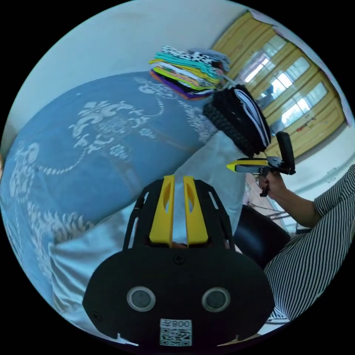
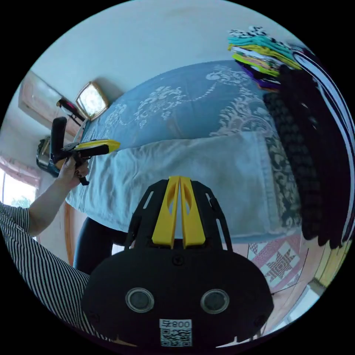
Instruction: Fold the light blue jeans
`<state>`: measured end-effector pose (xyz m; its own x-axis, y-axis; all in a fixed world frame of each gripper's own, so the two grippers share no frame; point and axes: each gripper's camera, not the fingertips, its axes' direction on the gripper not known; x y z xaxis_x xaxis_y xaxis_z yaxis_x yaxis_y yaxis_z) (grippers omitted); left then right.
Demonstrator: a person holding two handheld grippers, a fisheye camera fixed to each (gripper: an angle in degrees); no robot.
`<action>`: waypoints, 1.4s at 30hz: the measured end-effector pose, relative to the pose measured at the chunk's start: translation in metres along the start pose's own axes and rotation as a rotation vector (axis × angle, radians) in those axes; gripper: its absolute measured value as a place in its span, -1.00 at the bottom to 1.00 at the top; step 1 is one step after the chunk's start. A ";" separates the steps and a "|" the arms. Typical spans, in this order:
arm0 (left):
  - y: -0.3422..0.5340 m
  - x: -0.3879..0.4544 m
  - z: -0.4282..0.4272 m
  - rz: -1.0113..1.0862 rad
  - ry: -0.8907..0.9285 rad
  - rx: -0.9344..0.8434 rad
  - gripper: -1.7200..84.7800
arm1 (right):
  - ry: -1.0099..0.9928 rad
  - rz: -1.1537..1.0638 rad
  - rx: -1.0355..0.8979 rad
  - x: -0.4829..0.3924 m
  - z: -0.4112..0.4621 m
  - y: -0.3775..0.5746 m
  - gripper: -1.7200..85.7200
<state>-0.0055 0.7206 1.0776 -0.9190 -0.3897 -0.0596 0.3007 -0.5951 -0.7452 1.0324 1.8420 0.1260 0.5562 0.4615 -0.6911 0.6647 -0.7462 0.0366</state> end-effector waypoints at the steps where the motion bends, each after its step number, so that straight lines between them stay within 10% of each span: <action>1: -0.024 0.015 0.015 0.048 0.044 -0.019 -0.82 | 0.009 0.076 0.035 0.031 -0.026 0.019 -0.91; 8: -0.171 0.102 0.115 0.249 0.179 -0.140 -0.73 | -0.009 0.448 0.176 0.179 -0.130 0.102 -0.80; 24: -0.347 0.226 0.265 0.420 0.114 -0.413 -0.68 | 0.058 0.434 0.125 0.225 -0.167 0.073 -0.70; 42: -0.351 0.276 0.176 0.501 0.114 -0.334 -0.93 | -0.045 0.397 0.191 0.179 -0.244 0.047 -0.82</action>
<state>-0.3195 0.6981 1.4400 -0.7135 -0.4769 -0.5133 0.6241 -0.0996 -0.7750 1.2848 2.0070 0.1801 0.7248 0.1026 -0.6812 0.2969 -0.9388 0.1745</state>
